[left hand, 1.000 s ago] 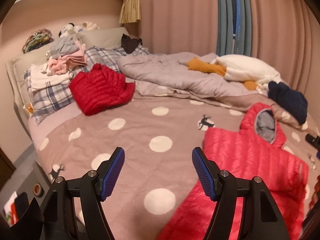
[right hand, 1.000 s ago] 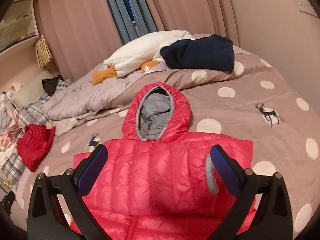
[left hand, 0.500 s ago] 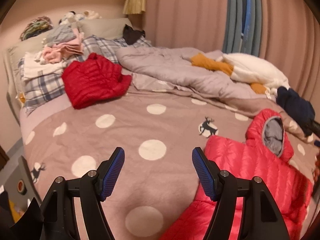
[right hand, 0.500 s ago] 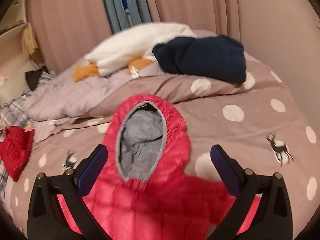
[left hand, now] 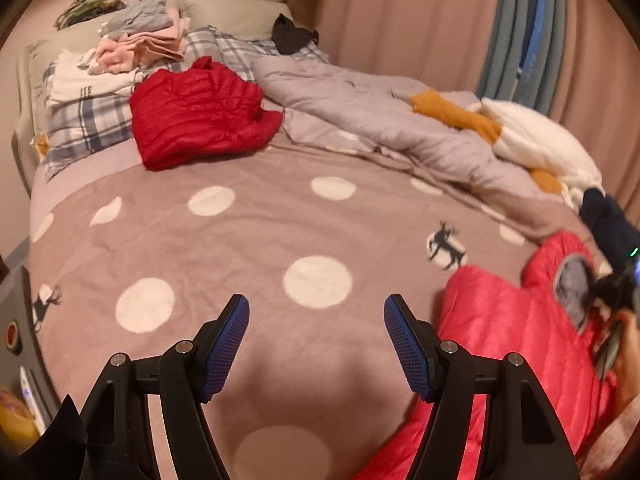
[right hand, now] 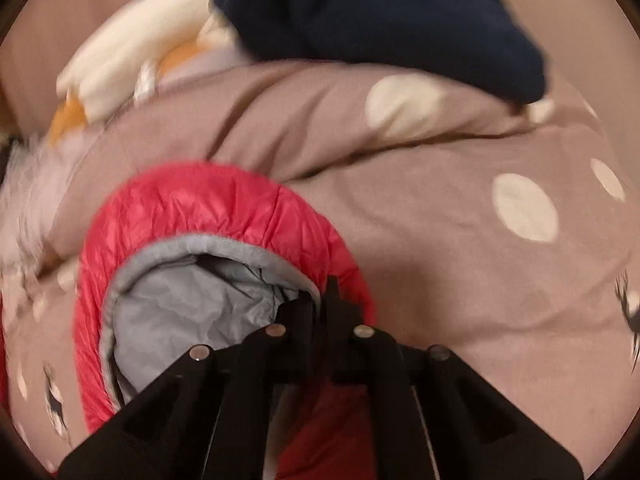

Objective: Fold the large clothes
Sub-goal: 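Grasp the grey-lined hood with the right tool, then fold the hood down onto the jacket body and open the right tool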

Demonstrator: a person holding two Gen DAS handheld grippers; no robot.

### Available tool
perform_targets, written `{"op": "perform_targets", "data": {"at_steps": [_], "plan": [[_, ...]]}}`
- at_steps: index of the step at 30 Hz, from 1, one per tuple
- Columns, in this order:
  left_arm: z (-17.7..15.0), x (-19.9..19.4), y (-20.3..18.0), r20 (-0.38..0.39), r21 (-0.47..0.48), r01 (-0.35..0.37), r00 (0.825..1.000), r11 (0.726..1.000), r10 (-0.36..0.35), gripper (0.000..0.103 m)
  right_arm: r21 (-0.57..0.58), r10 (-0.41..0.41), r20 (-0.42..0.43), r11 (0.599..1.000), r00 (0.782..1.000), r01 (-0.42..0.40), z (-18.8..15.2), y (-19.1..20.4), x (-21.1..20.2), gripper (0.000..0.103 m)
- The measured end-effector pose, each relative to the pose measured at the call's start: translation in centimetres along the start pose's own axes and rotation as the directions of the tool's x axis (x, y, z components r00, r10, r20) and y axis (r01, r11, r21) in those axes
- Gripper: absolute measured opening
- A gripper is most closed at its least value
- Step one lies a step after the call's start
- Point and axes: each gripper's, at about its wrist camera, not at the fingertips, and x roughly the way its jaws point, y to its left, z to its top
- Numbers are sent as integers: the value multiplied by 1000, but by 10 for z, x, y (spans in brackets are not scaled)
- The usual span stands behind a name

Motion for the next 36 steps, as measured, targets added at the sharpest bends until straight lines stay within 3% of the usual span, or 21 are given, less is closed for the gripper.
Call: {"op": "perform_targets", "data": {"at_steps": [6, 10, 13, 19, 22, 25, 30, 32, 33, 36], "plan": [[-5, -33, 1, -31, 33, 59, 998, 998, -58, 69, -159, 68, 219, 987, 973, -33, 14, 24, -157, 5], [-11, -78, -2, 11, 75, 85, 996, 994, -86, 69, -234, 136, 271, 970, 953, -72, -23, 32, -230, 5], [-19, -108, 1, 49, 81, 114, 992, 990, -118, 69, -261, 170, 258, 960, 951, -101, -61, 27, -264, 6], [-30, -145, 4, 75, 66, 151, 985, 986, -155, 70, -307, 157, 245, 949, 957, -77, -119, 13, -294, 6], [-36, -160, 10, 90, 36, 149, 984, 988, -151, 70, -168, 201, 229, 972, 952, -165, -142, -19, -302, 9], [-42, -173, 17, 87, 14, 162, 983, 987, -163, 72, -101, 256, 192, 965, 947, -240, -182, -37, -310, 9], [-49, -188, 15, 128, 43, 142, 981, 989, -146, 72, -156, 183, 163, 975, 969, -158, -226, -35, -318, 10], [-53, -193, 16, 129, 46, 162, 978, 986, -167, 72, -142, 194, 158, 975, 968, -172, -234, -41, -324, 12], [-54, -195, 16, 126, 50, 177, 975, 983, -182, 72, -128, 206, 153, 974, 967, -187, -240, -45, -328, 14], [-58, -200, 13, 127, 70, 199, 970, 977, -207, 73, -112, 205, 161, 976, 965, -189, -250, -53, -341, 38]]}}
